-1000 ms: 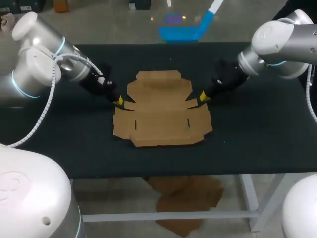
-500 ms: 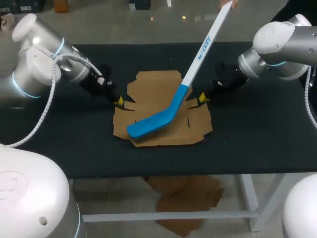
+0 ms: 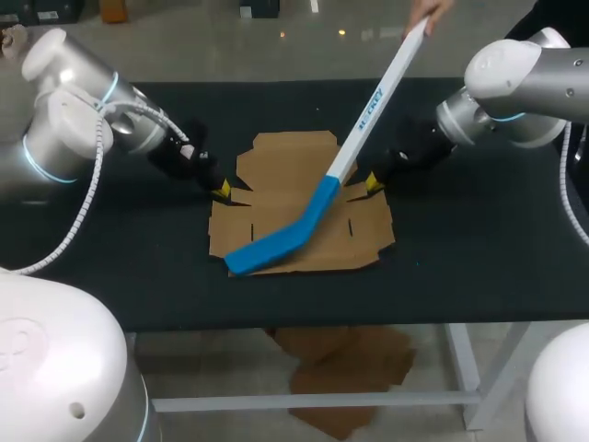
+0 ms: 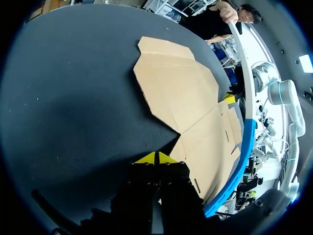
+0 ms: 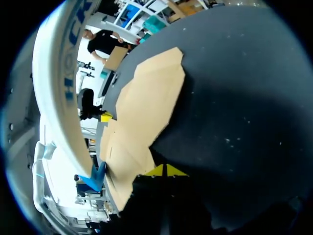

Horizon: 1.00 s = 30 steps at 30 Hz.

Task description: Assemble the packaging by folding the flat box into shape, placing the metal phone stand inside, and closing the box properly

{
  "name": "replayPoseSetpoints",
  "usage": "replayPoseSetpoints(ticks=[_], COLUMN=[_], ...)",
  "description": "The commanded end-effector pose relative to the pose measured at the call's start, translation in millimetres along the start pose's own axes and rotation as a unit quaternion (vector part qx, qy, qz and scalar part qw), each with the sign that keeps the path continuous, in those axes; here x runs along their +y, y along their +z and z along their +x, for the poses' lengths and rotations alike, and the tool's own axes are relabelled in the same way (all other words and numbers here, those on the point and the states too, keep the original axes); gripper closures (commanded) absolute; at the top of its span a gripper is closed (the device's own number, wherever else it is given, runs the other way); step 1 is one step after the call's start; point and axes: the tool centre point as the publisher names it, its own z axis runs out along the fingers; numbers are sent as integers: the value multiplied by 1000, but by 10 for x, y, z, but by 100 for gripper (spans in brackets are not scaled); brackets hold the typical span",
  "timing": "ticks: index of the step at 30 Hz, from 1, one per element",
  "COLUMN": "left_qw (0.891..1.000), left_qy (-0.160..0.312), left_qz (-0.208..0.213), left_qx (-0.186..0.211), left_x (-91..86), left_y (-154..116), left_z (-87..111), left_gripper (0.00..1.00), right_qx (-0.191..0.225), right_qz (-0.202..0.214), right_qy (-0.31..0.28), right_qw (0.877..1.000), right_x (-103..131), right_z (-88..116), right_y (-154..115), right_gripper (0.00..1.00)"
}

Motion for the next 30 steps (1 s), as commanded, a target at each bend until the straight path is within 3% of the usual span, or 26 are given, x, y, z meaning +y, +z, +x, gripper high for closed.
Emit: replayPoseSetpoints(ticks=[1, 17, 30], left_qw=[1000, 1000, 1000], left_qy=[-1, 1, -5], left_qz=[0, 7, 18], left_qx=[2, 10, 13], left_x=[1, 49, 87], left_y=[11, 25, 3], left_z=[-9, 18, -40], left_gripper=[100, 100, 100], right_qx=[7, 18, 20], right_qz=[2, -9, -8], right_qy=[-1, -20, -16], right_qw=[1000, 1000, 1000], right_x=[-11, -122, -131], right_z=[-27, 71, 37], right_y=[6, 39, 73], right_gripper=[100, 100, 100])
